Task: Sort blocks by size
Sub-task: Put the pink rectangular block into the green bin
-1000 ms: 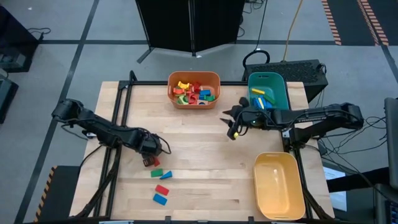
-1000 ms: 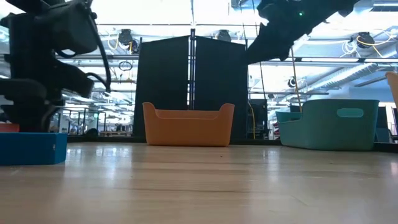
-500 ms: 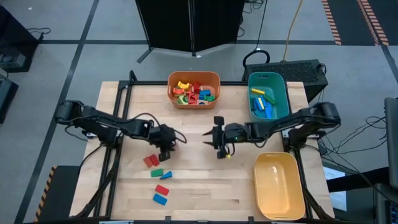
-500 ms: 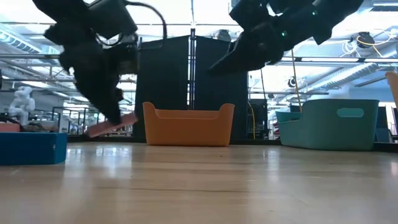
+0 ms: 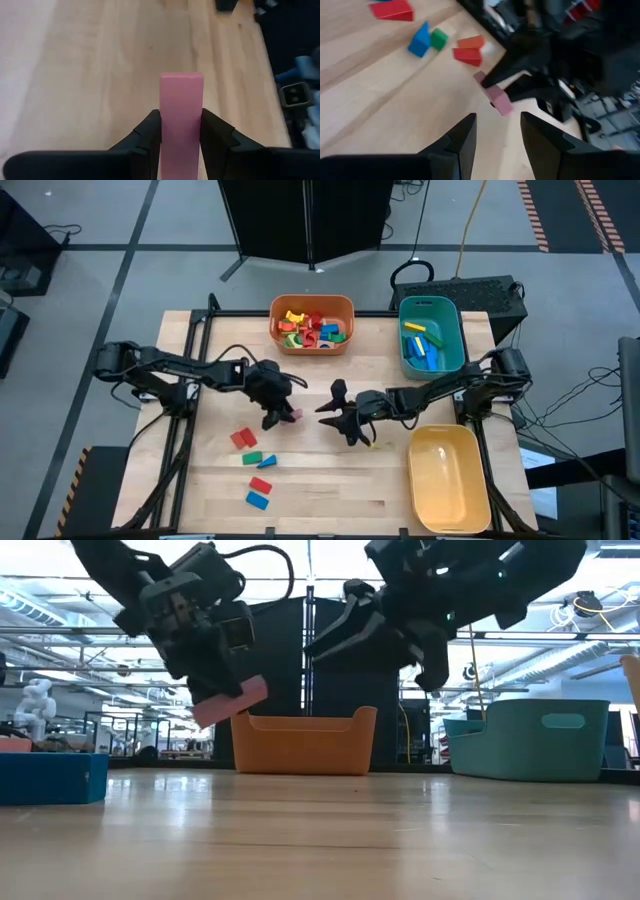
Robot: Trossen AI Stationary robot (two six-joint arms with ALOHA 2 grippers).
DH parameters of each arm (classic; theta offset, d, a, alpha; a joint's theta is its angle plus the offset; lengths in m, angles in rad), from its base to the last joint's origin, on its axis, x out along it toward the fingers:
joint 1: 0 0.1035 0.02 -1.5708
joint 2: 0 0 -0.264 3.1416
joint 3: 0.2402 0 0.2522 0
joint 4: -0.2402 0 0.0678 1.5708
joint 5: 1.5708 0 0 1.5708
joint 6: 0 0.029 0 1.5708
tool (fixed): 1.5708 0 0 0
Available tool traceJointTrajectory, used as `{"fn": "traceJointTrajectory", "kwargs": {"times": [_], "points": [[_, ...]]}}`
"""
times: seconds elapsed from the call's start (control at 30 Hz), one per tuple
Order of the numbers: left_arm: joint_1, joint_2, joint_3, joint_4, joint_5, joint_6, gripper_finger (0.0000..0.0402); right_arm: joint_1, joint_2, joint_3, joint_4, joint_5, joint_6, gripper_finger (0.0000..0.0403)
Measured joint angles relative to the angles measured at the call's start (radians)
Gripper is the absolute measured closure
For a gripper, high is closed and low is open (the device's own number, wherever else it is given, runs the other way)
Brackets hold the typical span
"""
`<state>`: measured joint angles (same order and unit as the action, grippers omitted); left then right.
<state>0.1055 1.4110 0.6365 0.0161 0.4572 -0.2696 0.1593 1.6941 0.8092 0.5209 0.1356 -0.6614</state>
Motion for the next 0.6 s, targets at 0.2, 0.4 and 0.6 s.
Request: {"fn": "traceJointTrajectory", "kwargs": {"times": [0.2, 0.4, 0.6], "points": [[0.001, 0.124, 0.010, 0.126, 0.100, -0.039, 0.0306, 0.002, 0.097, 0.058, -0.005, -0.011, 0.027, 0.0261], [0.000, 0.212, 0.054, 0.130, 0.180, -0.032, 0.0306, 0.006, 0.185, 0.126, -0.006, -0.013, 0.011, 0.0261], [-0.001, 0.298, 0.117, 0.142, 0.266, -0.024, 0.0303, 0.006, 0.240, 0.181, -0.105, -0.082, 0.014, 0.0261]]}}
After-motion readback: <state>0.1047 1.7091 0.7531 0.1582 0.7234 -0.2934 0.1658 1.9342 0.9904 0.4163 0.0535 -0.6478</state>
